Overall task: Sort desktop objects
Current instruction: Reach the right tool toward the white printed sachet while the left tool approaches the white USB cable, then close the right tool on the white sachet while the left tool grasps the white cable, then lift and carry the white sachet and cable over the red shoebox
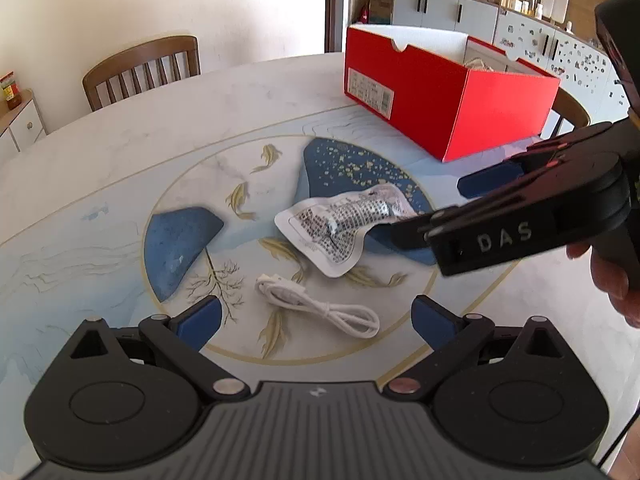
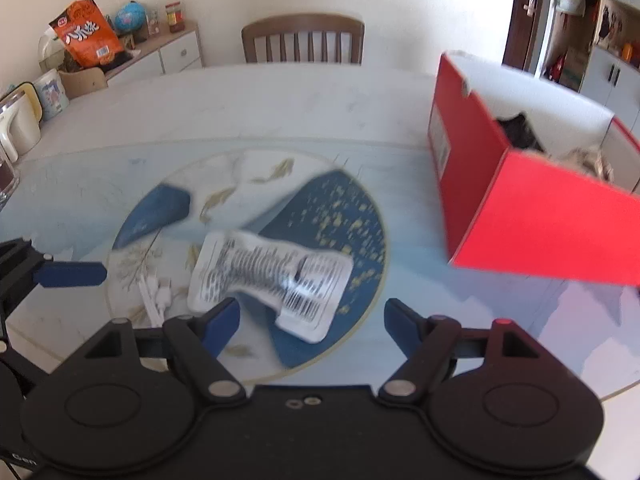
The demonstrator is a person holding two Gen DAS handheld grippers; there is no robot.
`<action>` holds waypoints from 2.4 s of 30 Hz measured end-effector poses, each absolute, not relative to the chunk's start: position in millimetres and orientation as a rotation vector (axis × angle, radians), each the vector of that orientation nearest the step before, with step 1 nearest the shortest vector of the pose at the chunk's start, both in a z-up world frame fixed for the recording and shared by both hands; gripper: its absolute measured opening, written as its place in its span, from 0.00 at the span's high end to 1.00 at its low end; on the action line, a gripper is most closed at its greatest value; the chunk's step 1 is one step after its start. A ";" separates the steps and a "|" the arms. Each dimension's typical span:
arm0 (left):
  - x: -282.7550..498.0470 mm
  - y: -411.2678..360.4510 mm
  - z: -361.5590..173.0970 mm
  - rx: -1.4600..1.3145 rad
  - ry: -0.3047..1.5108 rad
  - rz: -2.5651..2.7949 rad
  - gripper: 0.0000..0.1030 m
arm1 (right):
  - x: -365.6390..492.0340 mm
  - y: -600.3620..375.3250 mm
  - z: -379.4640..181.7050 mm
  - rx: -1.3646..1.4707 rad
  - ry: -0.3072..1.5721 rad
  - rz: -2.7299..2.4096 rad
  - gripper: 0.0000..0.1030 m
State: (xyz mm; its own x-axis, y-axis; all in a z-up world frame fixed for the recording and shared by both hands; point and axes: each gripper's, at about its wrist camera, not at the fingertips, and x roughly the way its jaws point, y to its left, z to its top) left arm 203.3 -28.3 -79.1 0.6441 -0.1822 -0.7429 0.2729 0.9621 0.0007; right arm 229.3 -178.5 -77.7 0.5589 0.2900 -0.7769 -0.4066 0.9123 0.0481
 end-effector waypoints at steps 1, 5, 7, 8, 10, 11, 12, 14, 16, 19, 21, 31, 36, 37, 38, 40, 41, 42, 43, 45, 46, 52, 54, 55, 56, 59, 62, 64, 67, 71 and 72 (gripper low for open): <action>204.0 -28.1 -80.8 0.119 0.835 -0.259 0.02 | 229.1 -177.1 -79.9 -0.148 0.891 0.413 0.23; 207.0 -29.4 -86.5 0.134 0.848 -0.257 0.02 | 233.1 -170.7 -86.9 -0.173 0.890 0.404 0.23; 208.8 -30.2 -88.7 0.143 0.850 -0.256 0.02 | 236.8 -167.2 -89.6 -0.179 0.882 0.393 0.24; 210.0 -30.6 -89.7 0.147 0.851 -0.255 0.02 | 238.9 -165.7 -91.1 -0.179 0.880 0.387 0.24; 213.1 -31.0 -91.4 0.148 0.857 -0.256 0.02 | 243.8 -163.9 -94.0 -0.172 0.881 0.376 0.25; 214.7 -31.2 -92.1 0.148 0.857 -0.256 0.02 | 246.3 -163.4 -95.1 -0.165 0.881 0.366 0.25; 216.2 -31.3 -93.0 0.149 0.859 -0.255 0.02 | 248.6 -163.5 -96.1 -0.160 0.882 0.356 0.26; 219.9 -31.0 -94.7 0.144 0.864 -0.258 0.04 | 253.6 -165.0 -97.8 -0.142 0.890 0.342 0.33; 223.0 -31.0 -95.7 0.141 0.863 -0.271 0.08 | 256.4 -166.5 -98.5 -0.139 0.886 0.326 0.43; 225.8 -34.6 -95.5 0.157 0.848 -0.303 0.14 | 261.1 -170.1 -97.5 -0.137 0.885 0.324 0.54; 228.2 -36.9 -94.9 0.163 0.839 -0.317 0.19 | 264.4 -172.7 -96.8 -0.139 0.885 0.326 0.59; 236.9 -50.2 -90.2 0.195 0.805 -0.394 0.74 | 269.9 -182.9 -95.1 -0.144 0.882 0.297 1.00; 236.2 -48.6 -89.7 0.195 0.802 -0.393 0.80 | 266.6 -185.8 -92.3 -0.152 0.881 0.309 0.99; 236.7 -48.3 -89.1 0.198 0.805 -0.386 0.80 | 265.4 -186.2 -91.4 -0.159 0.880 0.313 0.93; 236.6 -47.9 -88.4 0.205 0.806 -0.374 0.80 | 264.0 -186.0 -90.4 -0.169 0.875 0.312 0.88; 235.3 -46.1 -86.6 0.211 0.803 -0.364 0.79 | 261.4 -186.4 -88.3 -0.179 0.869 0.329 0.83; 234.4 -44.3 -85.4 0.203 0.803 -0.371 0.75 | 260.5 -186.8 -87.4 -0.182 0.870 0.333 0.82; 233.3 -42.7 -84.2 0.196 0.802 -0.376 0.72 | 260.0 -187.2 -86.5 -0.190 0.871 0.334 0.79; 231.3 -41.5 -82.4 0.196 0.795 -0.365 0.63 | 259.7 -187.7 -85.8 -0.195 0.874 0.333 0.72; 227.3 -38.5 -78.0 0.189 0.768 -0.340 0.27 | 259.1 -191.5 -83.0 -0.181 0.878 0.332 0.65; 224.0 -35.9 -74.5 0.180 0.740 -0.334 0.20 | 258.7 -193.7 -81.6 -0.170 0.877 0.328 0.62; 222.9 -36.6 -73.7 0.153 0.792 -0.375 0.20 | 256.4 -196.6 -71.5 -0.093 0.879 0.341 0.50; 222.1 -37.7 -76.9 0.140 0.819 -0.375 0.20 | 257.6 -192.6 -70.3 -0.045 0.884 0.346 0.46; 221.1 -37.7 -78.0 0.132 0.827 -0.378 0.20 | 258.6 -189.6 -71.0 -0.021 0.893 0.347 0.45; 220.4 -38.0 -79.0 0.129 0.833 -0.380 0.21 | 259.6 -186.6 -72.3 -0.006 0.900 0.346 0.45; 217.5 -39.2 -82.4 0.135 0.850 -0.387 0.27 | 265.1 -177.0 -77.6 0.019 0.925 0.339 0.44; 218.0 -38.5 -87.1 0.119 0.874 -0.385 0.35 | 272.6 -170.7 -83.6 0.049 0.943 0.322 0.44; 217.2 -40.6 -89.3 0.134 0.872 -0.378 0.38 | 277.3 -169.2 -87.3 0.068 0.952 0.307 0.44; 218.9 -44.2 -90.0 0.150 0.863 -0.377 0.43 | 282.1 -167.7 -92.0 0.098 0.963 0.290 0.45; 224.5 -44.5 -89.1 0.156 0.850 -0.375 0.67 | 286.3 -165.0 -93.5 0.115 0.958 0.298 0.68; 225.9 -44.1 -89.0 0.157 0.848 -0.369 0.70 | 287.3 -164.3 -92.8 0.121 0.957 0.293 0.70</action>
